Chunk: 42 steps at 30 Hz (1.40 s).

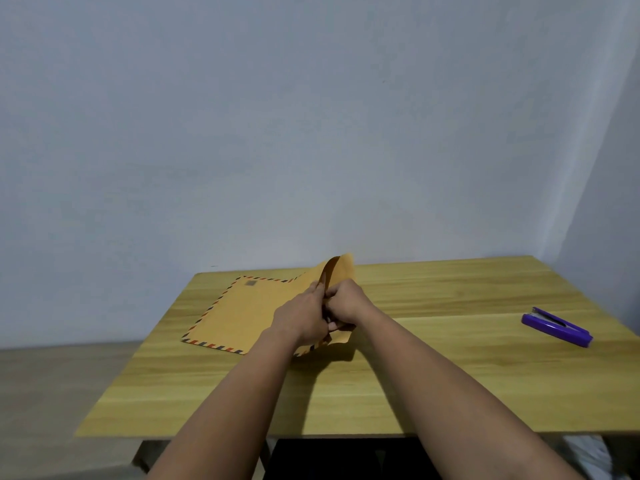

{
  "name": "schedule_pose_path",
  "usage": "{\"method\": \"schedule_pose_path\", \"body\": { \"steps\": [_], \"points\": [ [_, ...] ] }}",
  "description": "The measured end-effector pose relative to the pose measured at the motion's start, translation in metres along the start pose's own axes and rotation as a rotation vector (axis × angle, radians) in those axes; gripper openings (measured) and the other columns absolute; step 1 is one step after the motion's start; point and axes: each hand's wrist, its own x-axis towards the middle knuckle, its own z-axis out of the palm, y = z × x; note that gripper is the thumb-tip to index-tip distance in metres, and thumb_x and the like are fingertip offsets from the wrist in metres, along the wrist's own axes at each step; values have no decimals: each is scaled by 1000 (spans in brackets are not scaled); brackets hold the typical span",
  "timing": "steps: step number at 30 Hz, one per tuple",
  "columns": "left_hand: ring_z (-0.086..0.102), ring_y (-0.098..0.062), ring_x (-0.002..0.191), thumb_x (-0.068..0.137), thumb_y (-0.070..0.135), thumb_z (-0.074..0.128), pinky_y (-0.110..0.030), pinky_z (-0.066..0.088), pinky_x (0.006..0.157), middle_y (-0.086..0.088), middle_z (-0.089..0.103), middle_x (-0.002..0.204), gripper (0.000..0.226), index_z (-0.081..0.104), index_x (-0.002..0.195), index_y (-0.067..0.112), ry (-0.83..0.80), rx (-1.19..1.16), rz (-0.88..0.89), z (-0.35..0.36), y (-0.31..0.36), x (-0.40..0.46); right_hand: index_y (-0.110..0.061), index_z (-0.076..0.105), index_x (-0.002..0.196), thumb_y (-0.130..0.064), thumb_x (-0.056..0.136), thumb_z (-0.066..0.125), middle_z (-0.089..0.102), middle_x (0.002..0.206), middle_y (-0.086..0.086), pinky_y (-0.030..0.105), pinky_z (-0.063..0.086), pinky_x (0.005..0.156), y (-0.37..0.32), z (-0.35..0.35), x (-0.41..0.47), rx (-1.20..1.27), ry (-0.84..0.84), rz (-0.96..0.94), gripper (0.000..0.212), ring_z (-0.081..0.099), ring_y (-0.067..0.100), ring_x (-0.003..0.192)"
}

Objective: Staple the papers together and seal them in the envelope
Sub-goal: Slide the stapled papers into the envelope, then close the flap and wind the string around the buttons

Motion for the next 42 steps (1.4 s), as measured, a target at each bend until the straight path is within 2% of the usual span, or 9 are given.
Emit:
{"method": "schedule_pose_path", "body": {
  "steps": [2, 6, 9, 11, 15, 20, 24, 32, 42],
  "points": [
    [49, -28, 134, 86, 29, 64, -50, 53, 97, 1, 24, 166, 83, 21, 158, 23, -31, 4, -12, 3, -2, 3, -13, 71, 124, -6, 97, 60, 77, 78, 11, 38, 64, 65, 5, -9, -2, 35, 117, -40, 30, 71, 24, 58],
    [48, -28, 135, 79, 27, 74, -51, 52, 102, -1, 30, 162, 96, 20, 158, 21, -83, -6, -39, 7, 3, 7, -25, 58, 144, -27, 92, 65, 69, 132, 4, 41, 62, 88, 16, -35, -9, -140, 439, -71, 53, 71, 25, 104],
    [49, -29, 134, 83, 26, 70, -50, 52, 101, -2, 32, 161, 95, 15, 160, 20, -42, -27, -27, 4, 9, 6, -22, 40, 157, -19, 93, 68, 60, 141, 9, 37, 63, 75, 21, -38, -17, -26, 255, -23, 70, 66, 30, 112],
    [50, -30, 133, 88, 27, 64, -50, 52, 102, -4, 36, 159, 85, 19, 159, 20, -8, -51, 14, -3, 12, 3, -17, 47, 152, -1, 96, 59, 64, 121, 8, 31, 57, 55, 20, -37, -21, 90, 116, -40, 59, 67, 29, 98],
    [39, -25, 144, 96, 43, 54, -48, 40, 114, 1, 21, 168, 74, 18, 159, 37, 34, -146, 69, -19, 9, -5, -17, 60, 127, 3, 101, 51, 69, 98, 2, 27, 56, 50, 9, -46, -26, 69, 11, -129, 35, 69, 20, 78],
    [49, -21, 136, 99, 48, 48, -43, 47, 105, 4, 38, 160, 68, 20, 160, 34, 202, -156, 60, -31, -8, 4, -23, 70, 124, -6, 96, 57, 71, 118, 4, 41, 57, 96, -8, -82, -14, -233, -16, -270, 36, 67, 28, 110],
    [48, -22, 133, 92, 40, 55, -46, 53, 97, 2, 41, 155, 80, 12, 160, 34, 240, -105, 55, -29, -28, 24, -34, 74, 127, -8, 91, 49, 71, 119, -6, 44, 55, 99, -26, -110, 11, -451, -26, -217, 51, 65, 22, 112],
    [8, -32, 155, 78, 64, 66, -53, 36, 115, -4, -1, 170, 119, -19, 157, 36, 371, -22, -49, 6, -65, 58, -23, 76, 128, -7, 96, 65, 73, 121, 1, 38, 55, 99, -32, -75, 73, -557, -83, -368, 37, 66, 19, 108],
    [45, -24, 128, 77, 71, 43, -45, 44, 105, 1, 55, 131, 77, 47, 142, 29, 294, -90, -55, 61, -103, 66, -34, 66, 136, -27, 85, 75, 69, 118, -4, 37, 55, 94, -4, -59, 99, -835, -116, -355, 52, 64, 19, 110]
  ]
}}
